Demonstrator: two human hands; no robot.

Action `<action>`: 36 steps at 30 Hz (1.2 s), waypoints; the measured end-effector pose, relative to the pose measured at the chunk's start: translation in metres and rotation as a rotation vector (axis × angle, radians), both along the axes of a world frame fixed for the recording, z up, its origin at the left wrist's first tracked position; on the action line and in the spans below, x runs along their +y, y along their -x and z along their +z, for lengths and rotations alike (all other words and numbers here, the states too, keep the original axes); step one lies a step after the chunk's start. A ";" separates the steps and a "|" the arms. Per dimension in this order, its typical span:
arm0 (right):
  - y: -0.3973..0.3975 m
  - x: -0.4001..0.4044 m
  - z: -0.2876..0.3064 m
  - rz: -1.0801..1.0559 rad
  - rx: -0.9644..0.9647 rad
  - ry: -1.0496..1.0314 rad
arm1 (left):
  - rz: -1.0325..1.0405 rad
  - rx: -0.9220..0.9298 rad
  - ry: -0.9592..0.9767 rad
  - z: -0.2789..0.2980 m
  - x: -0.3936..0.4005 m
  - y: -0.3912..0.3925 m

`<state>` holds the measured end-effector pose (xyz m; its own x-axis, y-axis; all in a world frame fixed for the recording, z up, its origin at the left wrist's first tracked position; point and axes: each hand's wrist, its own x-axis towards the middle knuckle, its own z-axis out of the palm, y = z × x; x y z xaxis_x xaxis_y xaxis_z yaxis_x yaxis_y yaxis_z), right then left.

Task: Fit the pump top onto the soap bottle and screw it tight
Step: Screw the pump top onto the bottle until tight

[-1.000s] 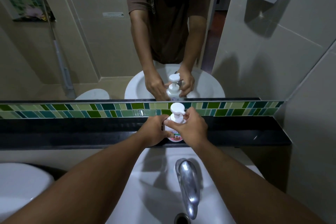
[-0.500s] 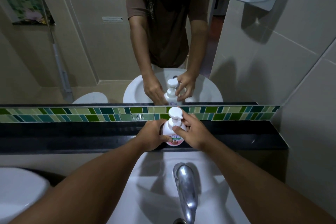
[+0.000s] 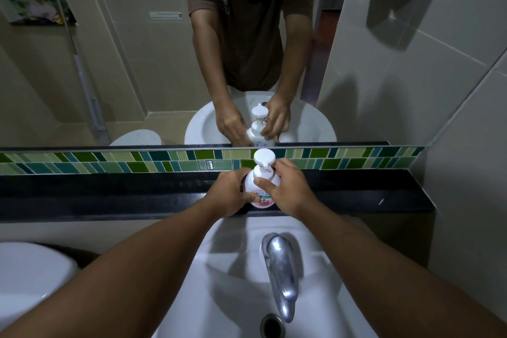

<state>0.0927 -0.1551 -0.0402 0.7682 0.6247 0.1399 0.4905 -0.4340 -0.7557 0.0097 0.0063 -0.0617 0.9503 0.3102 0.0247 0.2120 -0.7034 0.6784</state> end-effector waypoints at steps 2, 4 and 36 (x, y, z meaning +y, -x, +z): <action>0.004 0.003 -0.002 -0.038 -0.016 -0.023 | 0.003 -0.003 0.000 -0.001 0.000 0.001; 0.008 0.005 -0.005 -0.080 -0.026 -0.055 | 0.010 -0.014 0.008 -0.002 -0.001 0.001; 0.020 0.004 -0.026 -0.179 -0.077 -0.165 | 0.058 -0.052 0.030 -0.001 -0.009 0.005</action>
<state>0.0731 -0.1507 -0.0661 0.8475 0.4440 0.2907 0.4758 -0.3930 -0.7869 0.0044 -0.0022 -0.0624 0.9285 0.3659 0.0636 0.2154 -0.6701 0.7103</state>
